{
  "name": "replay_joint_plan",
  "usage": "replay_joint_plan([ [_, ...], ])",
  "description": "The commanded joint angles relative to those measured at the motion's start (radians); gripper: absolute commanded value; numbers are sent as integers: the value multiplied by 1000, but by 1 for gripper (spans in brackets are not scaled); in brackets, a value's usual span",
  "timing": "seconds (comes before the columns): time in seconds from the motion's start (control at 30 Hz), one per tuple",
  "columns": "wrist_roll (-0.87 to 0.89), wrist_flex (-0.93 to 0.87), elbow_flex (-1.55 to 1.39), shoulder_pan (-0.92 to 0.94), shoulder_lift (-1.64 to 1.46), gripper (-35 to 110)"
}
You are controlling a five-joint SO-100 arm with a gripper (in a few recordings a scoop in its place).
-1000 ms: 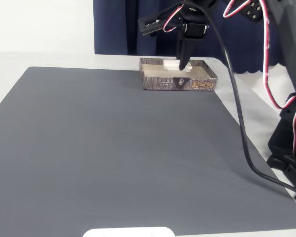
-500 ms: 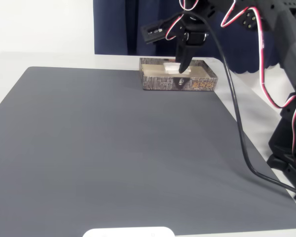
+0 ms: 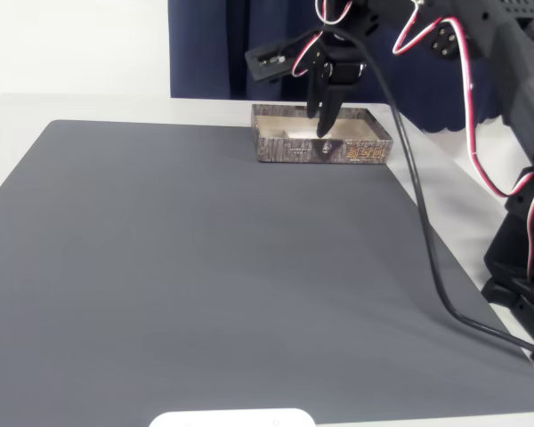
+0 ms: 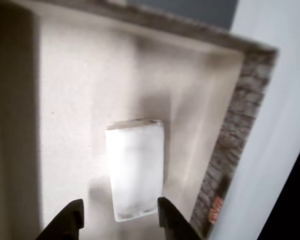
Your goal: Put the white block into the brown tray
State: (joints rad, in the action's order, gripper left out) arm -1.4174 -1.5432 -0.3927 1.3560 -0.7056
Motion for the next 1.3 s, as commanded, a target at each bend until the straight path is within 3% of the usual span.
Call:
replay_joint_plan([
  [0.0,8,-3,44,-5,-14,34],
  [0.33,5,-25,31,-57,-121,35],
  [0.5,11,-69,-35,-112,-247,25],
  [0.9,21,3,-575,-368,-634,16],
  [1.07,249,17,-776,-502,-781,16],
  [1.27,626,-5,-1026,-695,-963,0],
])
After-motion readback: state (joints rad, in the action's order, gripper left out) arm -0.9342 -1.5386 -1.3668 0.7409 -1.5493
